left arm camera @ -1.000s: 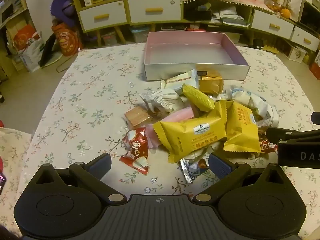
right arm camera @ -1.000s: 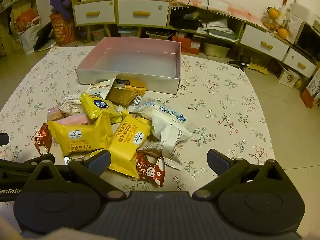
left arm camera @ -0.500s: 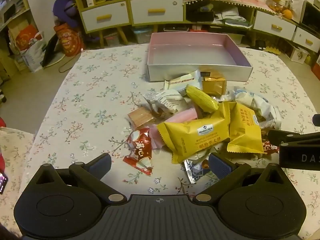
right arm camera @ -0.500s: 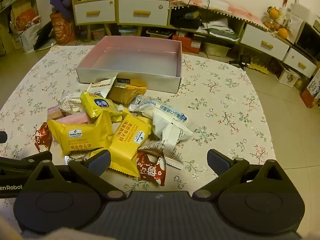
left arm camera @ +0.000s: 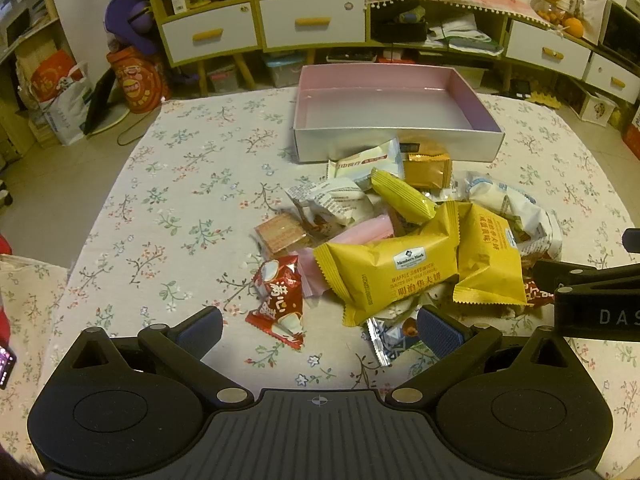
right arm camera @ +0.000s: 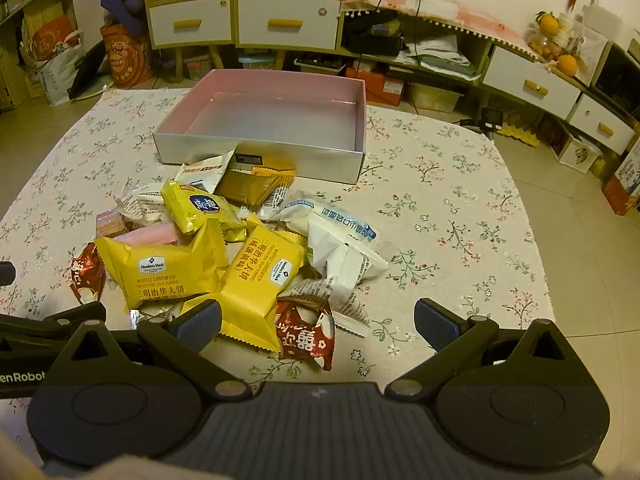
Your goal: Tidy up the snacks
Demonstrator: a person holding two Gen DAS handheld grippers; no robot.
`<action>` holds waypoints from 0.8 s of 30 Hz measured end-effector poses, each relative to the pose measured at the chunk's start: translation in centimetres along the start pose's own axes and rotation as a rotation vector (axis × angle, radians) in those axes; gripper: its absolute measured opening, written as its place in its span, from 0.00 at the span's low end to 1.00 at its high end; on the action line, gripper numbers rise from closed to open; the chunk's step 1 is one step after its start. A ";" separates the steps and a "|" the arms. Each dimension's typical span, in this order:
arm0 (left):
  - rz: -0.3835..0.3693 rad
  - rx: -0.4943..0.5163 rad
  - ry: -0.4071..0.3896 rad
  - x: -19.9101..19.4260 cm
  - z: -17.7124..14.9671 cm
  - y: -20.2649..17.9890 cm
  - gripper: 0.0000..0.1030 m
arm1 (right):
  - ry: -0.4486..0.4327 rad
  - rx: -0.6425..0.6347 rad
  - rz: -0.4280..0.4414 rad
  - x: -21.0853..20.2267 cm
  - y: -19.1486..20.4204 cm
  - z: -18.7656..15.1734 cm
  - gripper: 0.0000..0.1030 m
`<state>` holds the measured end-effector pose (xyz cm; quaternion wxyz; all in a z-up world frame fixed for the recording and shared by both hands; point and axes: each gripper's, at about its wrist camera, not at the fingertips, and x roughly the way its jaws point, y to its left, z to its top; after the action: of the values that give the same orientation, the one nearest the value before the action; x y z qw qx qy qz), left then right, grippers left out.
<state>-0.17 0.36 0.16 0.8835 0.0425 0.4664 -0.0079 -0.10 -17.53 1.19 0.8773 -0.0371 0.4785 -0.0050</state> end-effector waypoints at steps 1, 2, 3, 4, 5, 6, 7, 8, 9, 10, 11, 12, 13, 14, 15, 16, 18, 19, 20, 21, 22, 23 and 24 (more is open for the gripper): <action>0.000 0.000 0.000 0.0 0.0 0.0 1.00 | 0.000 0.000 0.000 0.0 0.0 0.0 1.00; 0.001 0.001 0.000 0.0 0.0 0.0 1.00 | 0.000 -0.001 0.000 0.0 0.0 0.0 1.00; 0.001 0.001 0.001 0.0 0.0 0.0 1.00 | 0.001 -0.002 0.000 0.0 0.0 0.0 1.00; 0.000 0.000 0.001 0.0 0.0 0.0 1.00 | 0.002 -0.003 -0.001 0.0 0.1 -0.1 1.00; 0.000 0.001 0.001 0.0 0.0 0.0 1.00 | 0.003 -0.005 -0.001 0.0 0.2 -0.1 1.00; 0.000 0.001 0.001 0.0 0.0 0.0 1.00 | 0.004 -0.006 0.000 0.1 0.2 -0.1 1.00; 0.001 0.001 0.001 0.0 0.0 0.0 1.00 | 0.004 -0.007 0.000 0.0 0.3 -0.2 1.00; 0.000 0.001 0.001 0.0 0.0 0.0 1.00 | 0.004 -0.007 0.000 0.0 0.3 -0.2 1.00; 0.000 0.001 0.001 0.0 0.0 0.0 1.00 | 0.004 -0.007 0.000 0.0 0.3 -0.2 1.00; 0.000 0.001 0.001 0.0 0.0 0.0 1.00 | 0.005 -0.007 0.001 0.0 0.3 -0.2 1.00; 0.000 0.001 0.001 0.0 0.0 0.0 1.00 | 0.005 -0.007 0.000 0.0 0.3 -0.1 1.00; 0.000 0.001 0.000 0.0 0.0 0.0 1.00 | 0.005 -0.007 0.000 0.0 0.3 -0.2 1.00; 0.000 0.000 0.000 0.0 0.0 0.0 1.00 | 0.005 -0.007 0.000 0.0 0.3 -0.1 1.00; 0.000 0.000 0.000 0.0 0.0 0.0 1.00 | 0.005 -0.007 0.000 0.0 0.3 -0.1 1.00; 0.001 0.000 0.000 0.0 0.0 0.0 1.00 | 0.006 -0.008 0.000 0.0 0.3 -0.2 1.00; 0.001 0.000 0.000 0.0 0.0 0.0 1.00 | 0.005 -0.007 0.001 0.0 0.2 -0.1 1.00; 0.000 0.000 0.000 0.0 0.0 0.0 1.00 | 0.005 -0.008 0.001 0.0 0.3 -0.2 1.00; 0.000 0.000 0.000 0.0 0.0 0.0 1.00 | 0.005 -0.007 0.001 0.0 0.2 -0.1 1.00; 0.000 0.000 0.000 0.0 0.0 0.0 1.00 | 0.005 -0.007 0.001 0.0 0.3 -0.2 1.00; 0.001 0.000 0.000 0.0 0.0 0.0 1.00 | 0.005 -0.007 0.001 0.0 0.2 -0.1 1.00; 0.001 0.000 0.000 0.0 0.0 0.0 1.00 | 0.006 -0.007 0.001 0.0 0.2 -0.1 1.00; 0.001 0.000 0.000 0.0 0.0 0.0 1.00 | 0.006 -0.007 0.000 0.0 0.2 -0.1 1.00; 0.001 0.000 0.000 0.0 0.0 0.0 1.00 | 0.006 -0.008 0.000 0.0 0.3 -0.2 1.00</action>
<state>-0.21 0.35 0.17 0.8835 0.0425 0.4665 -0.0075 -0.24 -17.27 1.05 0.8757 -0.0403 0.4812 -0.0031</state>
